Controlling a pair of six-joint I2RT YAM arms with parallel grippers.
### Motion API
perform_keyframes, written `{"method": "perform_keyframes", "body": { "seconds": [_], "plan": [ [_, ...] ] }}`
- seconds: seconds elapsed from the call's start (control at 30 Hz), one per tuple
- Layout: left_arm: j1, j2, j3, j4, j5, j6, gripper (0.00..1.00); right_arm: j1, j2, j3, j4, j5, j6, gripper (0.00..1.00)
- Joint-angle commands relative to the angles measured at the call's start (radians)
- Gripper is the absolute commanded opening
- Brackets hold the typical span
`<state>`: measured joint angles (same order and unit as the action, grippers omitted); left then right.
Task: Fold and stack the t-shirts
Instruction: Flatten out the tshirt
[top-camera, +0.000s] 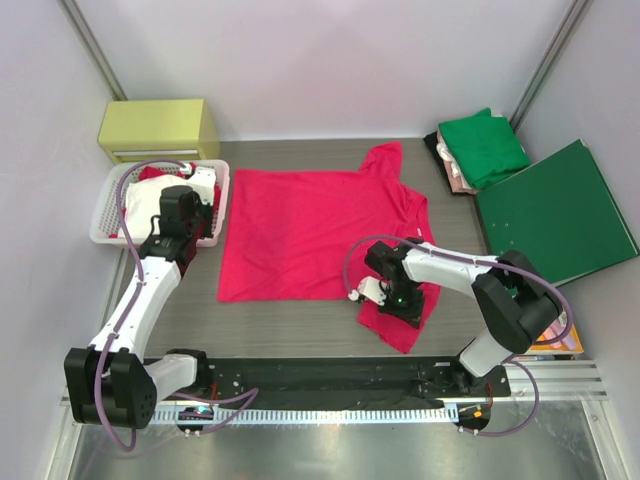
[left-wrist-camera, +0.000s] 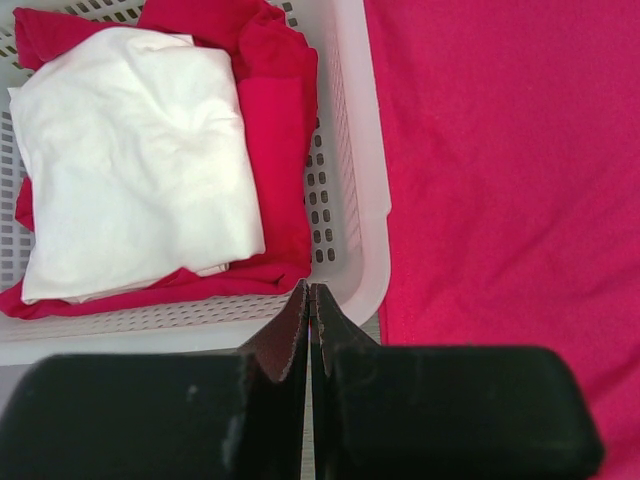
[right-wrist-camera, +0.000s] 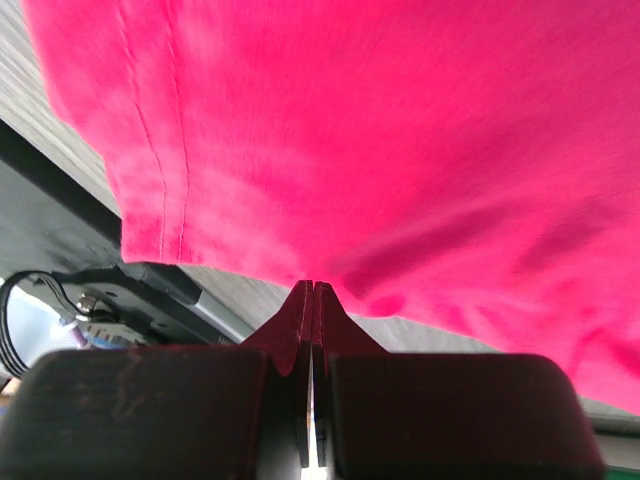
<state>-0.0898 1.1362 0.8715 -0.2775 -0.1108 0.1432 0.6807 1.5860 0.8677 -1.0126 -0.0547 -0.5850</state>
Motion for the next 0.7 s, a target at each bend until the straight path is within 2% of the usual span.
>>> {"method": "perform_keyframes", "body": {
  "seconds": [0.0,0.33,0.5,0.67],
  "plan": [
    [0.005,-0.02,0.012,0.027,0.005,0.013,0.0,-0.038,-0.038,-0.006,-0.037,0.006,-0.024,0.01],
    [0.005,-0.02,0.018,0.018,0.016,0.012,0.0,-0.151,-0.139,-0.059,-0.104,0.039,-0.087,0.01],
    [0.004,-0.013,0.017,0.017,0.023,0.006,0.0,-0.19,-0.219,-0.02,-0.115,0.046,-0.096,0.01],
    [0.005,-0.015,-0.008,0.011,0.071,-0.001,0.0,-0.416,-0.291,0.184,-0.074,-0.063,-0.127,0.01]
  ]
}}
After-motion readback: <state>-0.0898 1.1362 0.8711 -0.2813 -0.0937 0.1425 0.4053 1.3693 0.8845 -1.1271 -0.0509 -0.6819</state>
